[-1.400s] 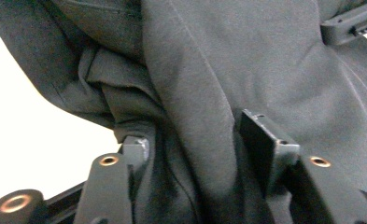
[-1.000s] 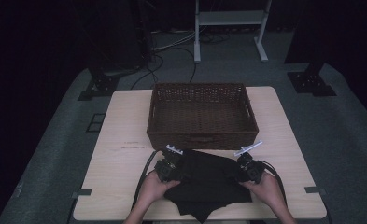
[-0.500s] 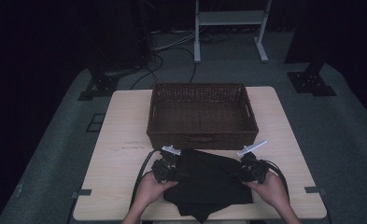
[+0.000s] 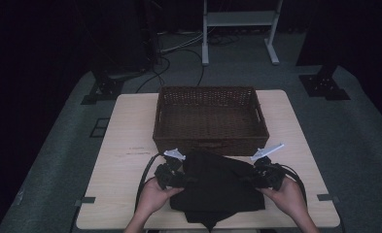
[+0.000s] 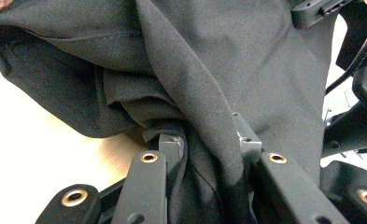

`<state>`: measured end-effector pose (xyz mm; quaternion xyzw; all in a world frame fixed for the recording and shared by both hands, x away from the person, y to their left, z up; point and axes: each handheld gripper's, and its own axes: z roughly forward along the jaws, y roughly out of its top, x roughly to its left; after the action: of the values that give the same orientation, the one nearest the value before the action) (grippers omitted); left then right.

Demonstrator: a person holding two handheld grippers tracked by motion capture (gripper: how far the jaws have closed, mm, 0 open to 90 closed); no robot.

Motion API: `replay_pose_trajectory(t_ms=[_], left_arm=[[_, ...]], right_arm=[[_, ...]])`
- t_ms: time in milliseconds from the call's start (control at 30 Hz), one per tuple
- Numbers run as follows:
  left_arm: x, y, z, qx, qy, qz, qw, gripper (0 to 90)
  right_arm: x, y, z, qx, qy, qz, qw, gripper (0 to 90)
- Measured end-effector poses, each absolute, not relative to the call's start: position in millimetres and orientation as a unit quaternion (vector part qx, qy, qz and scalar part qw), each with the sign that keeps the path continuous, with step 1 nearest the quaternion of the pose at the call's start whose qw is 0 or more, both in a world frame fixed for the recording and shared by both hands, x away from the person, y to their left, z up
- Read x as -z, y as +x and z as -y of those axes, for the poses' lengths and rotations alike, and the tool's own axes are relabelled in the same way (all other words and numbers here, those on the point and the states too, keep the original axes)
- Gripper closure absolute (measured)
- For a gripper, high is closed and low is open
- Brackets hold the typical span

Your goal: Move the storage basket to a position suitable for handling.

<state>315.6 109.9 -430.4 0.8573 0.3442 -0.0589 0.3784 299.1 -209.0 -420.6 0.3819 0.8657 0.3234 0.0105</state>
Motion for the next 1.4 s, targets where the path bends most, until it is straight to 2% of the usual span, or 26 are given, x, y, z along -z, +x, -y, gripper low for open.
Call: replay_pose_trajectory(t_ms=[767,1400], left_arm=[[387.8,307.5,-103.2,0.025,0.867,-0.313,0.386,71.7],[360.9,309.7,-104.3,0.007,0.869,-0.302,0.391,71.7]], right_arm=[[376.1,285.8,212.5,-0.333,0.362,-0.869,0.054,76.2],[350.5,289.6,214.0,-0.350,0.353,-0.866,0.061,76.2]])
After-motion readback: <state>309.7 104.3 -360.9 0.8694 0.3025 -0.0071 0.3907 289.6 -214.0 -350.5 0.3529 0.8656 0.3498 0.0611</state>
